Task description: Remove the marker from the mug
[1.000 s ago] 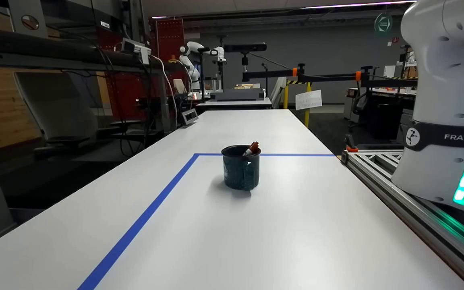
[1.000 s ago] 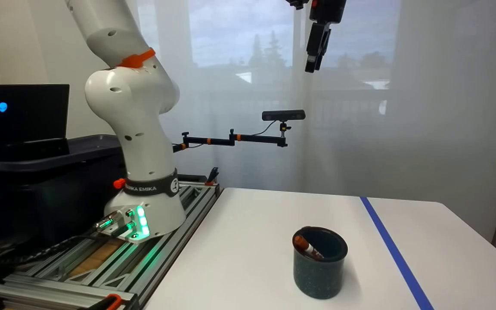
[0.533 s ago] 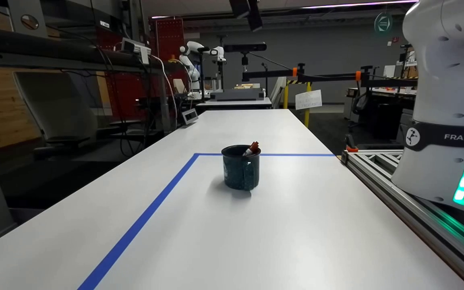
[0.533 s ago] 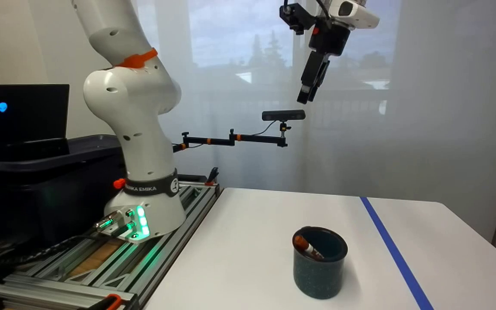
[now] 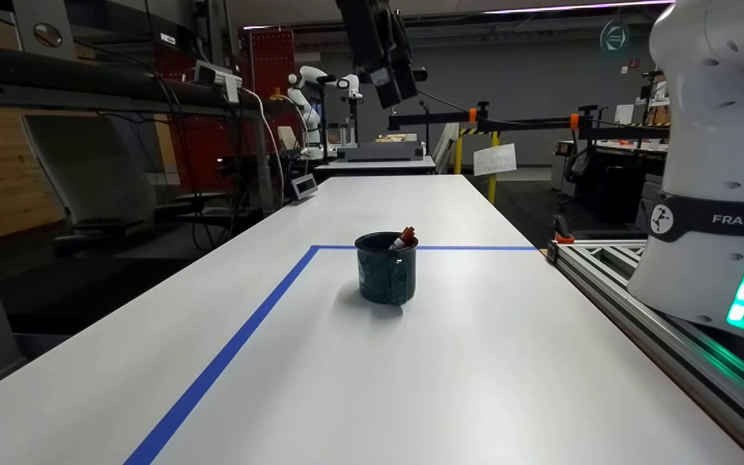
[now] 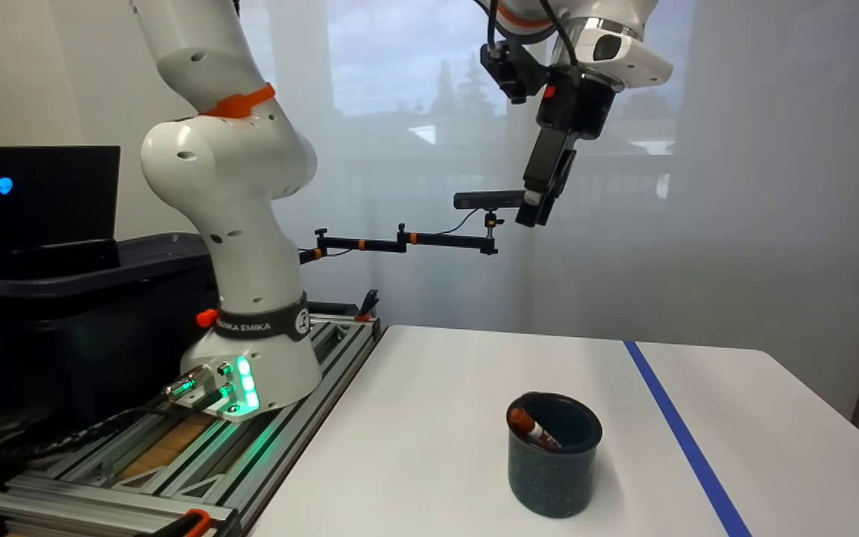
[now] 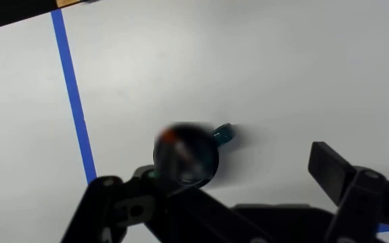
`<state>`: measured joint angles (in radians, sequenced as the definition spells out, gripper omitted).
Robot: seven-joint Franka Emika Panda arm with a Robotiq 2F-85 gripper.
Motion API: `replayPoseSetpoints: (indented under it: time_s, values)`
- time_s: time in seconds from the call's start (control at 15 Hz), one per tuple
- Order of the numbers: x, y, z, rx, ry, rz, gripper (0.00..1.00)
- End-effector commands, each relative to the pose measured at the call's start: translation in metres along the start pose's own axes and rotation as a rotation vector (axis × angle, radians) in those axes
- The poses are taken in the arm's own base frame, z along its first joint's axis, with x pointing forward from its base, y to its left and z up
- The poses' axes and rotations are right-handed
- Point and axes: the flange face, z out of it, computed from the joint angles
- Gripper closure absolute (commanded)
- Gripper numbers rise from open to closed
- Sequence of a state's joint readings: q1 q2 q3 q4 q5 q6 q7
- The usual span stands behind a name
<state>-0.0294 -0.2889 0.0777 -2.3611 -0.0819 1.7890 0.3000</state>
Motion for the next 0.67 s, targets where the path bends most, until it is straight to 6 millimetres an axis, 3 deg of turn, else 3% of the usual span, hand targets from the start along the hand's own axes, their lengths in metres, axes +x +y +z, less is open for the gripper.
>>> replayPoseSetpoints:
  time_s: [0.0, 0.27, 0.6]
  values:
    - [0.008, 0.005, 0.007, 0.002, -0.027, -0.124, 0.0]
    - [0.021, 0.025, 0.025, 0.003, -0.064, -0.275, 0.0]
    - [0.05, 0.035, 0.068, 0.0, -0.08, -0.316, 0.0]
